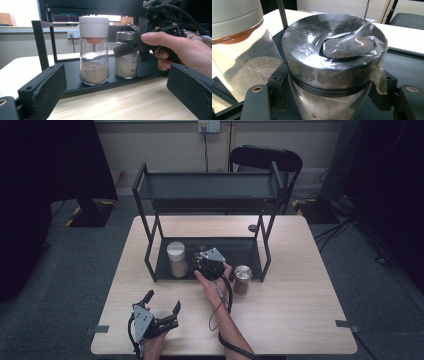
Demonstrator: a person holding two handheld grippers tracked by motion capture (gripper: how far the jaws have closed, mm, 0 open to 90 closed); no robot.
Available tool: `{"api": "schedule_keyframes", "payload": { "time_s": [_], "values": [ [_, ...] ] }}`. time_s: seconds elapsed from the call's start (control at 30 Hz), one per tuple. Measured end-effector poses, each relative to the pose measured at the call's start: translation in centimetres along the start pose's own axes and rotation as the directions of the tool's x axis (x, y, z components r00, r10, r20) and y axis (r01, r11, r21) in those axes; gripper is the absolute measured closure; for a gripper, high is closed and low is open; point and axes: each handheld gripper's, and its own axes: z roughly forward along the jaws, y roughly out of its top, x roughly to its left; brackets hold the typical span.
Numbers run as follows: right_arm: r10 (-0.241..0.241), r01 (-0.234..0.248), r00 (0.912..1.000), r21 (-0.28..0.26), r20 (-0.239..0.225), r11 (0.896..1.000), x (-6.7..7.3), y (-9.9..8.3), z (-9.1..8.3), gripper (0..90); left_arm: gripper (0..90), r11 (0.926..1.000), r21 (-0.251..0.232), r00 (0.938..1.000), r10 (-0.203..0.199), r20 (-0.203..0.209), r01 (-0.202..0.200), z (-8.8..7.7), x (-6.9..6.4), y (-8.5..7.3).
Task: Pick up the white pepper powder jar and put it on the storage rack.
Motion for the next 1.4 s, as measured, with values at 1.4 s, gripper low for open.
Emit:
{"api": "schedule_keyframes", "payload": {
  "time_s": [1.4],
  "values": [
    [0.04, -0.04, 0.9991, -0.056, -0.013, 0.998, -0.2, -0.2, -1.3, 0.9, 1.8, 1.0, 0.0, 1.0, 0.003, 0.005, -0.003, 0.0, 0.1, 0.0]
  ]
}}
